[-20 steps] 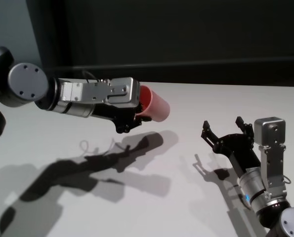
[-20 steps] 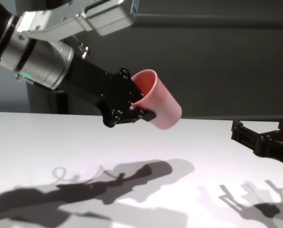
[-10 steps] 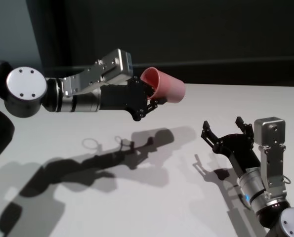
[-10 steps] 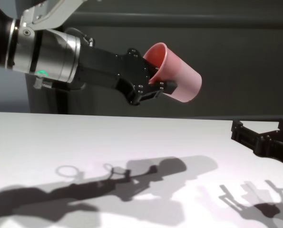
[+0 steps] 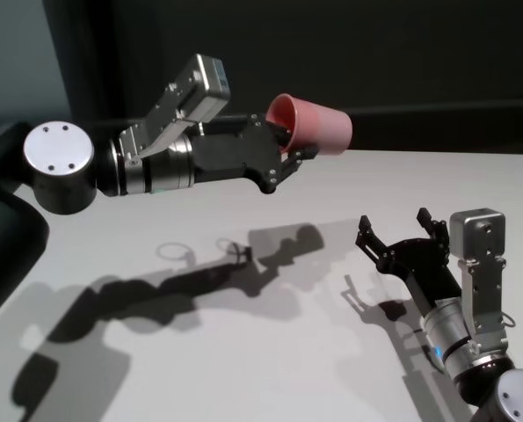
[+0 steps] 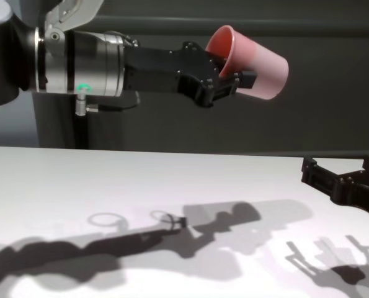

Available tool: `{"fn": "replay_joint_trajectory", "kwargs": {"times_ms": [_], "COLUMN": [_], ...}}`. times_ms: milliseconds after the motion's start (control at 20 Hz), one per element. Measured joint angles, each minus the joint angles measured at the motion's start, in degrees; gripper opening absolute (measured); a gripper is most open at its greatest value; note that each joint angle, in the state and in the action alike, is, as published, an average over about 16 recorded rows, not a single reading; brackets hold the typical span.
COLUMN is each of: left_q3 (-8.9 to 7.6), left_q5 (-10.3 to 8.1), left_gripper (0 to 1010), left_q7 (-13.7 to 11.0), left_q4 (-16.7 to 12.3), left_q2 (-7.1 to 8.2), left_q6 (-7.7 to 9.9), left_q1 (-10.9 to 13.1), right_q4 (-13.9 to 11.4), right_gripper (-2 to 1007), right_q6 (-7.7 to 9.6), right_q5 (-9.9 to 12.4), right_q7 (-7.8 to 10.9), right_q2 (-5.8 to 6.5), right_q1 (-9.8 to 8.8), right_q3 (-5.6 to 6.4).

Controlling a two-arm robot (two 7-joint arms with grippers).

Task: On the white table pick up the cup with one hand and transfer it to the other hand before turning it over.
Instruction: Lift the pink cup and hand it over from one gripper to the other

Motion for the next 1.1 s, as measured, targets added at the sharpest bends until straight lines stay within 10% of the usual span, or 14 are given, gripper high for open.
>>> {"fn": "replay_joint_trajectory", "kwargs": {"times_ms": [500,1100], "left_q3": [-1.82,-2.31], "left_q5": [-7.31,-11.74], "left_gripper": [48,48], "left_q7": [-0.47,-1.52], "left_q4": [3.47,6.57], "left_q2": [-4.55,-8.09], "left_q6": [-1.66,-3.22], "left_q1": [-0.17,-0.19], "right_q4": [0.0,0.0], "right_gripper": [1000,1000], "right_q6": [0.0,0.0], "right_q5": [0.0,0.0], "right_q7": [0.0,0.0], "right_q2": [0.0,0.0], "right_q1": [0.0,0.0], "right_q3": [0.0,0.0]}}
